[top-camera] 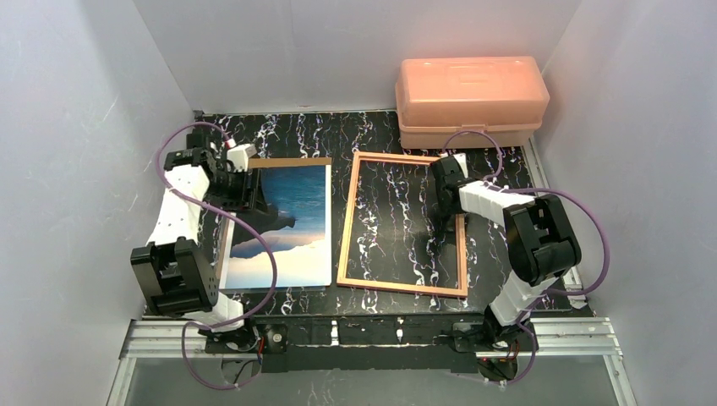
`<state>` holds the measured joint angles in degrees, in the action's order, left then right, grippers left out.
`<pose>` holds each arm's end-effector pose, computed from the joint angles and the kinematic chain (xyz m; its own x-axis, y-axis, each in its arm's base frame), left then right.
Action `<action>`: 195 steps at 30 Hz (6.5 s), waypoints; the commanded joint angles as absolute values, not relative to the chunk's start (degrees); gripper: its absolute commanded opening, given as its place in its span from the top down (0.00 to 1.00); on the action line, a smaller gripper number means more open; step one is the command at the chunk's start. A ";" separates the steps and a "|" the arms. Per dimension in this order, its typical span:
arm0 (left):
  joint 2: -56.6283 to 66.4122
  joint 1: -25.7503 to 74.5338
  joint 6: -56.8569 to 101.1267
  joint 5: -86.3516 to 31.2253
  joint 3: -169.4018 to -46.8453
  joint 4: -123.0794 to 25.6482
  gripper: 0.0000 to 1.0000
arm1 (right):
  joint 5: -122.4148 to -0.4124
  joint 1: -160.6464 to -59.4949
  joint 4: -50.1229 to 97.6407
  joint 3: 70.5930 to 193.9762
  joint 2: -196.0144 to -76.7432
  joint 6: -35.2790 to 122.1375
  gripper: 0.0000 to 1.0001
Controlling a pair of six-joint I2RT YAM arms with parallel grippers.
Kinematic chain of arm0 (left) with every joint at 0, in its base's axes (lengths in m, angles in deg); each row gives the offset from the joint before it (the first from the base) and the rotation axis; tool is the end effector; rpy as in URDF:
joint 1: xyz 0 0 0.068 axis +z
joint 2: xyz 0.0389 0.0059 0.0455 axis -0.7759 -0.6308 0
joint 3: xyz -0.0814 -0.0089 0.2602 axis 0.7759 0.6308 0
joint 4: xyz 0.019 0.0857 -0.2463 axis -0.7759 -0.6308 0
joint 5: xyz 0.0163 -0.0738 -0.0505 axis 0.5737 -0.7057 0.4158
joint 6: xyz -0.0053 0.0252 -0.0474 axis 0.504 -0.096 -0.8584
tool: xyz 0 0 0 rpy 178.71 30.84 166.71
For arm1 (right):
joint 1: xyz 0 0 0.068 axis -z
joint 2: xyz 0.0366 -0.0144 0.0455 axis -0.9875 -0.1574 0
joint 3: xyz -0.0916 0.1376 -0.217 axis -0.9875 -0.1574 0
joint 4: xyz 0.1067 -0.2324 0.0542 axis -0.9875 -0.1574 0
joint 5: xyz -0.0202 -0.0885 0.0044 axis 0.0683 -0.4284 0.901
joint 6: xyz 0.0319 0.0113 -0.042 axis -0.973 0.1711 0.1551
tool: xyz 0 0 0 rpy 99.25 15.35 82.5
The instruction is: Put the photo into the frame
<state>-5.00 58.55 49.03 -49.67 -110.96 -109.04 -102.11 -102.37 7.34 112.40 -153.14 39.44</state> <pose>0.2883 0.0207 0.2944 -0.8713 0.1128 -0.4775 0.3097 0.8813 -0.3569 0.3155 0.1030 0.1662 -0.7932 -0.1425 -0.5920 0.1050 0.9257 -0.3635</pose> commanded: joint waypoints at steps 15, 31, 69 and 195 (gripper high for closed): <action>-11.50 76.06 59.04 -34.75 -120.57 -112.60 0.13 | -100.08 -138.17 3.82 140.75 -159.44 23.64 0.22; -11.33 80.05 62.37 -28.76 -113.04 -105.59 0.02 | -81.98 -140.67 16.69 135.29 -170.50 14.21 0.21; -27.30 77.52 53.90 -29.99 -102.13 -88.94 0.61 | -67.53 -138.38 23.79 135.09 -172.63 -3.38 0.14; -31.38 74.66 63.09 -31.21 -108.33 -97.60 1.00 | -49.09 -132.82 65.15 114.04 -158.54 -21.64 0.61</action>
